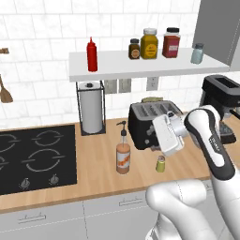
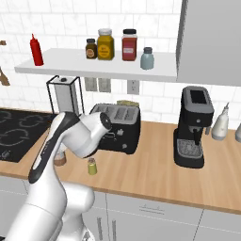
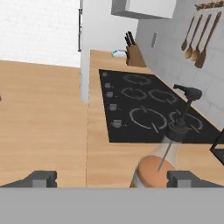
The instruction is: Put the shaker and condiment bottle from the counter next to their counterparts in the cabinet.
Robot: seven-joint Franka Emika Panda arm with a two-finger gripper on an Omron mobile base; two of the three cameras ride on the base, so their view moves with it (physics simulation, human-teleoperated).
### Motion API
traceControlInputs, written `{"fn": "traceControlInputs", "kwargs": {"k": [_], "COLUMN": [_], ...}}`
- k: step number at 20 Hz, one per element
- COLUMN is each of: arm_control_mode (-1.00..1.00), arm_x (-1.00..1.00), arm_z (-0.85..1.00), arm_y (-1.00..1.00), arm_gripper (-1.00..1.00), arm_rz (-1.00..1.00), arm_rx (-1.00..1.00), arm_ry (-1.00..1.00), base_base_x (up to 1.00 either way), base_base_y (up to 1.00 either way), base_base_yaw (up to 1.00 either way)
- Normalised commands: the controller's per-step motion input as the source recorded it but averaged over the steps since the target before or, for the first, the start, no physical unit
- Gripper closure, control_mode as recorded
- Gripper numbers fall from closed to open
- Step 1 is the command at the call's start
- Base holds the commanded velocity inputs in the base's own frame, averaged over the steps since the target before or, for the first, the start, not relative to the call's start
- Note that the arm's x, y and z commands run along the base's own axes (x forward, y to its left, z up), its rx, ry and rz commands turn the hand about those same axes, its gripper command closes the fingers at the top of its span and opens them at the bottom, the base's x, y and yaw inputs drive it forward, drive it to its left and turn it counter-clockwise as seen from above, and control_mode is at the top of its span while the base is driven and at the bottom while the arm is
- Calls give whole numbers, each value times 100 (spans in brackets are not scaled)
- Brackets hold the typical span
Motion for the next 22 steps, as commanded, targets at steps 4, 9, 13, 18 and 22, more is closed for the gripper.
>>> {"fn": "traceControlInputs", "kwargs": {"k": [4, 9, 13, 18, 22], "arm_control_mode": [-100, -100, -100, -100, -100], "arm_x": [35, 28, 51, 13, 3], "arm_z": [0, 0, 0, -5, 0], "arm_y": [-19, 1, 16, 18, 11], "arm_gripper": [-100, -100, -100, -100, -100], "arm_rz": [18, 10, 5, -3, -1], "arm_rx": [0, 0, 0, 0, 0], "arm_ry": [0, 0, 0, -5, -2], "base_base_x": [0, 0, 0, 0, 0], "base_base_y": [0, 0, 0, 0, 0], "base_base_yaw": [0, 0, 0, 0, 0]}}
